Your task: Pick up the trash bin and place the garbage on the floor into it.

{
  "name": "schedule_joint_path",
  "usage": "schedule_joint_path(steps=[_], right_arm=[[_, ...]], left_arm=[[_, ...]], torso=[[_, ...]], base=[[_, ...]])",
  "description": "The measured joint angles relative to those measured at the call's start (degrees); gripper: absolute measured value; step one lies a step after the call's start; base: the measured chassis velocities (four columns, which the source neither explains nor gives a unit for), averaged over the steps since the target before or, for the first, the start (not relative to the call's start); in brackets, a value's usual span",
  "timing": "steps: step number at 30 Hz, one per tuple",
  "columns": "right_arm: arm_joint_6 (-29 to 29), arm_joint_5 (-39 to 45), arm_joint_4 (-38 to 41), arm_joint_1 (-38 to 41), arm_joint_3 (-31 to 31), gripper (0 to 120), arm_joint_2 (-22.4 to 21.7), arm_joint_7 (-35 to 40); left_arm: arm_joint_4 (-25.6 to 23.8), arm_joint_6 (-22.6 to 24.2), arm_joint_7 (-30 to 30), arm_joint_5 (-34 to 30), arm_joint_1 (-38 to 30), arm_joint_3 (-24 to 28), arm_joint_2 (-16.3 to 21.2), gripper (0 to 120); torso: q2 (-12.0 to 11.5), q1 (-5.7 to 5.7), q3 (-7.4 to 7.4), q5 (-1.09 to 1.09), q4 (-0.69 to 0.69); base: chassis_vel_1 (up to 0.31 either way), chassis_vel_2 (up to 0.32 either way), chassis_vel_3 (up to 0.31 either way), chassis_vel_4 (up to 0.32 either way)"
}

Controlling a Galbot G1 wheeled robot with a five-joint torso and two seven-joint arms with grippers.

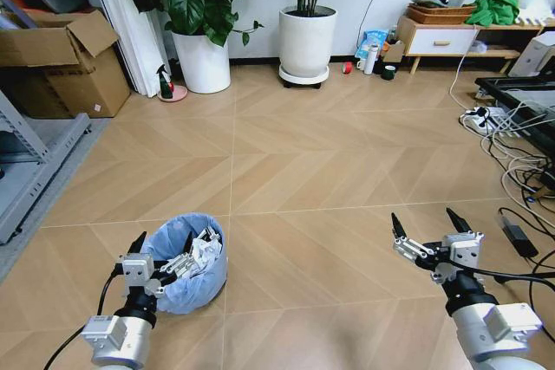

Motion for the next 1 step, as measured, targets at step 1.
schedule_joint_path(steps=[1], right_arm=[[0.0, 0.0, 0.0, 0.0, 0.0, 100, 0.0, 0.0]], left_arm=[[0.0, 0.0, 0.0, 0.0, 0.0, 0.0, 0.0, 100]], torso=[[0.0, 0.0, 0.0, 0.0, 0.0]], base=[[0.0, 0.0, 0.0, 0.0]])
